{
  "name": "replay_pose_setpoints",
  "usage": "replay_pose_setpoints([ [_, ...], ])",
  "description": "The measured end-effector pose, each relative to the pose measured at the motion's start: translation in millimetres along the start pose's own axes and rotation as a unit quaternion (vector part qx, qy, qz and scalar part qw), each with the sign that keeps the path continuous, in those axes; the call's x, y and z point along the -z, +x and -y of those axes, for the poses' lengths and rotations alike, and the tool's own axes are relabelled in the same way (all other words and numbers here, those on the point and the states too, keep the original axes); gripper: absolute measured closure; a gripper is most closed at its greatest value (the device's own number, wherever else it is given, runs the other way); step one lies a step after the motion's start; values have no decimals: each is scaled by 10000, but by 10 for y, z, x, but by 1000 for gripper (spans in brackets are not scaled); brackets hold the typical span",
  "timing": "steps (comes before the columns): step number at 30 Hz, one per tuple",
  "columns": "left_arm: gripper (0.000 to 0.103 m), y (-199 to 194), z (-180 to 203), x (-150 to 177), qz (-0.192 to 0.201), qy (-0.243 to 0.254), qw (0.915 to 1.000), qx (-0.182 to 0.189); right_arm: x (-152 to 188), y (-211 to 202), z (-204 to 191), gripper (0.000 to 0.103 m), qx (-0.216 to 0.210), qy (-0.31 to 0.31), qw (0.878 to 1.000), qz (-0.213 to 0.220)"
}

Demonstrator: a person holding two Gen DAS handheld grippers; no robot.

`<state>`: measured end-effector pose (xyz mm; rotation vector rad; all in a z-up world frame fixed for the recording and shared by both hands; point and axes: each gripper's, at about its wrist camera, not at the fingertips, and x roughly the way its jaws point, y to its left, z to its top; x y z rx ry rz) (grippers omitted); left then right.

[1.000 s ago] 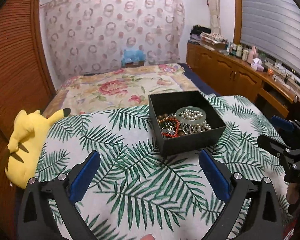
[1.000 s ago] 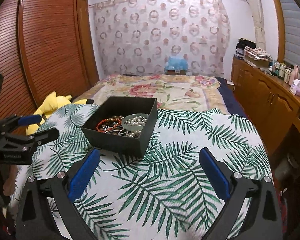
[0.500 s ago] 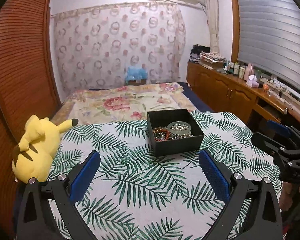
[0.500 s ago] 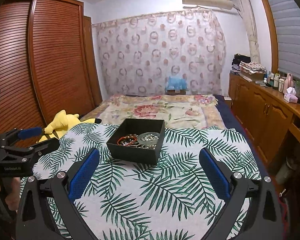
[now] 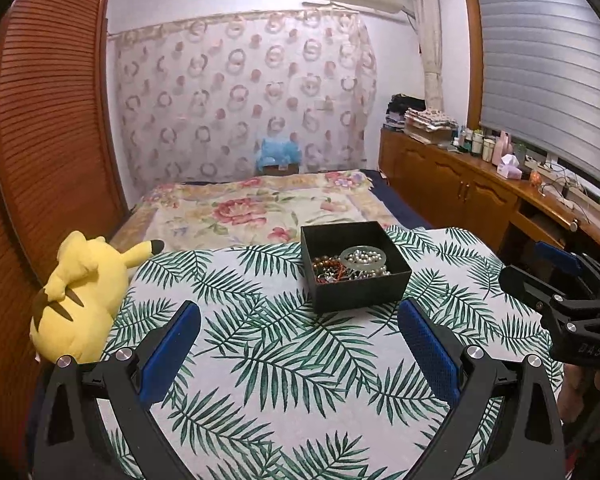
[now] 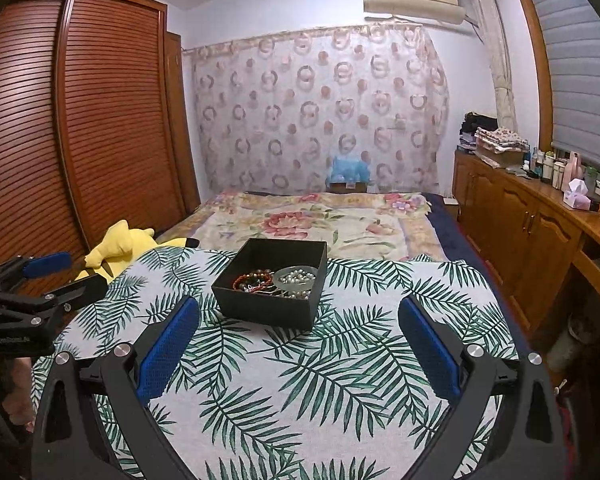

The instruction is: Organize jewelry

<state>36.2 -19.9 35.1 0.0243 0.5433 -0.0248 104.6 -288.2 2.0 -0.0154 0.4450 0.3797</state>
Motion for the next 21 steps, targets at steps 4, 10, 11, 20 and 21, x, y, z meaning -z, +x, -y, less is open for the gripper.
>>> replay_pose_setpoints([
  [4, 8, 9, -3, 5, -4, -10, 10000, 2, 3, 2, 6, 3, -13, 15, 10000, -3],
  [10, 8, 4, -25, 16, -1, -36, 10000, 3, -1, 2, 2, 3, -12, 13, 10000, -3],
  [11, 8, 4, -25, 20, 0, -37, 10000, 6, 4, 0, 0, 3, -12, 11, 10000, -7],
  [20, 8, 4, -32, 16, 2, -38, 10000, 8, 0, -1, -1, 3, -9, 8, 10000, -7],
  [21, 8, 3, -34, 18, 4, -42, 10000, 13, -3, 0, 1, 3, -16, 10, 10000, -8],
])
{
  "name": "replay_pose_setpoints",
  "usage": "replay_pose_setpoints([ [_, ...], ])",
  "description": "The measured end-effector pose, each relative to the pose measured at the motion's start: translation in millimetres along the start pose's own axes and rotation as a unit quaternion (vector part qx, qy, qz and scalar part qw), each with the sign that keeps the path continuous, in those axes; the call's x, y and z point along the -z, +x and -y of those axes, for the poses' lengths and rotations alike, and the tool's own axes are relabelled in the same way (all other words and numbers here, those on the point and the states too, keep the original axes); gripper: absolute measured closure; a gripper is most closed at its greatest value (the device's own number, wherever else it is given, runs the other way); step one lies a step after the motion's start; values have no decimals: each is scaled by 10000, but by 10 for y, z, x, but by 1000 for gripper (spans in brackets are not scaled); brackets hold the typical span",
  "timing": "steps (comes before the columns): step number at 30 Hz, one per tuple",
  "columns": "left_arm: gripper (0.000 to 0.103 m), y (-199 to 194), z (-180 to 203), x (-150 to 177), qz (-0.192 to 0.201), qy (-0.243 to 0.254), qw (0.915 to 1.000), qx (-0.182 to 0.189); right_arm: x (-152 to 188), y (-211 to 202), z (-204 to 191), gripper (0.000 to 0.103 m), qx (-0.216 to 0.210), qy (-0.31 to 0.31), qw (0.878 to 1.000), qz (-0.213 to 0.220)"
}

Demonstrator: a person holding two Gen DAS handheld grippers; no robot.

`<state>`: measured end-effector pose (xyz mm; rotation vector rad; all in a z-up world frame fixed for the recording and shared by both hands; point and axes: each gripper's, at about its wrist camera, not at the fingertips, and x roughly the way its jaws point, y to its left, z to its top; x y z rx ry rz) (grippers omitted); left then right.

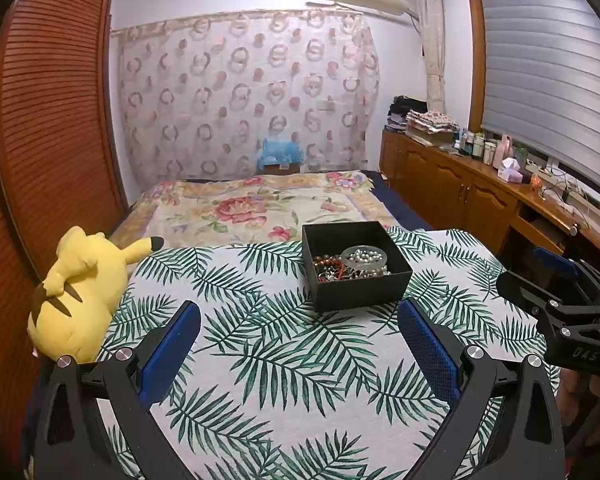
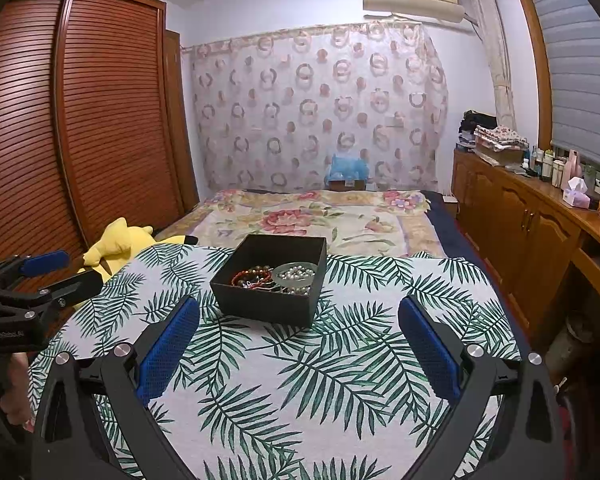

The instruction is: Organize jewelry

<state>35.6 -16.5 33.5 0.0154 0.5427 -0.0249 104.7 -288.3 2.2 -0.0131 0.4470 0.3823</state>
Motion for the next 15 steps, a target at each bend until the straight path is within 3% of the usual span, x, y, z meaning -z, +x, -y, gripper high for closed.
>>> replay_pose_setpoints([
  [15, 8, -1, -1, 9, -5, -7, 10000, -2, 5, 5, 7, 3, 13, -1, 10000, 2],
])
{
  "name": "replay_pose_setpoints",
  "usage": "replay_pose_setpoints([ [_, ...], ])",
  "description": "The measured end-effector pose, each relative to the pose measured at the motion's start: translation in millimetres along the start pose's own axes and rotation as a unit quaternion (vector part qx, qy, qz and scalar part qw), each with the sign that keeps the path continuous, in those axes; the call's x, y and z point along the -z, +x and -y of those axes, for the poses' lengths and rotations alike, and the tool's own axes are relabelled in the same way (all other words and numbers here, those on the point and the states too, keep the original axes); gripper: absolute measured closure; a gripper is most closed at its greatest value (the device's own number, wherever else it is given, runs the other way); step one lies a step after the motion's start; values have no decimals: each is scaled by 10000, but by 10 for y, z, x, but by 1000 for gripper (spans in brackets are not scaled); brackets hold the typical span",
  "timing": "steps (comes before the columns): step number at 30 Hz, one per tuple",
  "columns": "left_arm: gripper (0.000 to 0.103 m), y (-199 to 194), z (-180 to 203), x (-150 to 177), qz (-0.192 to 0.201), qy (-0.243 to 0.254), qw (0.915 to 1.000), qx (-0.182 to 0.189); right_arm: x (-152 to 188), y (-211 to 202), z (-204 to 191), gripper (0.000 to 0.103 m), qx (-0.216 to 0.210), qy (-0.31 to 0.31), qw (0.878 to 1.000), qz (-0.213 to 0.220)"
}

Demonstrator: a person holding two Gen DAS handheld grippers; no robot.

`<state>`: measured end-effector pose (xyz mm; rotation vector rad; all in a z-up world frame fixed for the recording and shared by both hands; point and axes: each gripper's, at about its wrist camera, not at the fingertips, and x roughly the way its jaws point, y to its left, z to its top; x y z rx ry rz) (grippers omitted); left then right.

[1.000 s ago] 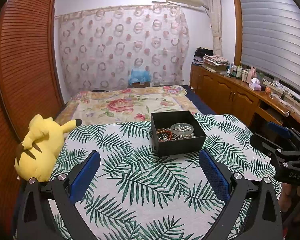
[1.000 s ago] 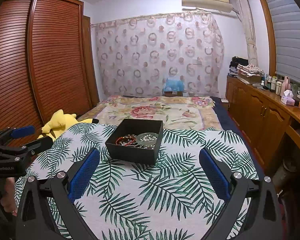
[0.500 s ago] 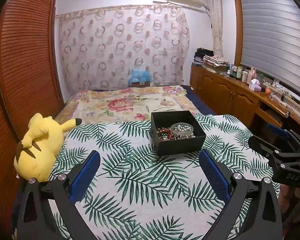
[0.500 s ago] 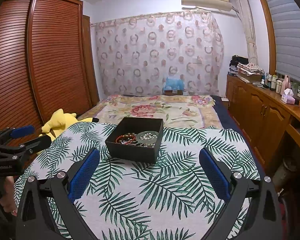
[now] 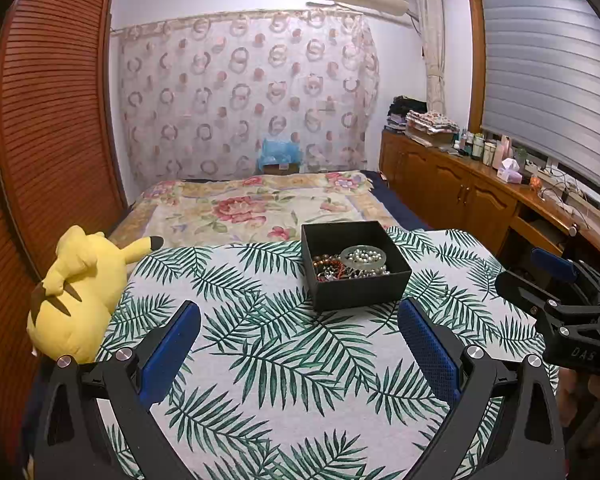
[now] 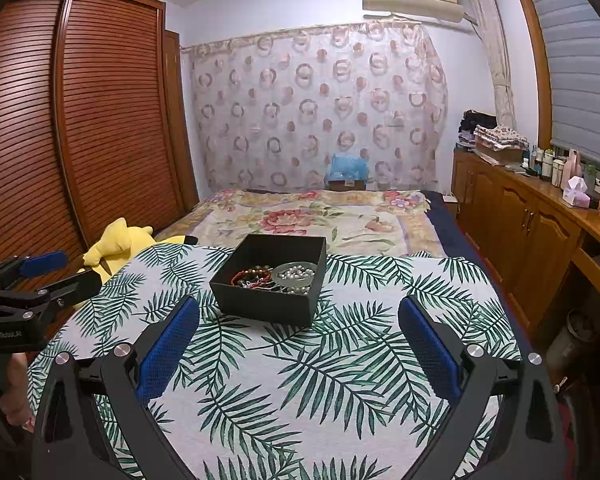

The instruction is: Organize jewelry

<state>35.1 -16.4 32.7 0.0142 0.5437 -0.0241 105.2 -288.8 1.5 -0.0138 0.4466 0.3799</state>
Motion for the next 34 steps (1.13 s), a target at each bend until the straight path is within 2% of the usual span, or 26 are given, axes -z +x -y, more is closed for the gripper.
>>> replay_pose_setpoints([
  [34, 8, 3, -18, 12, 1, -19, 10000, 22, 21, 20, -1, 3, -3, 5, 10000, -20],
])
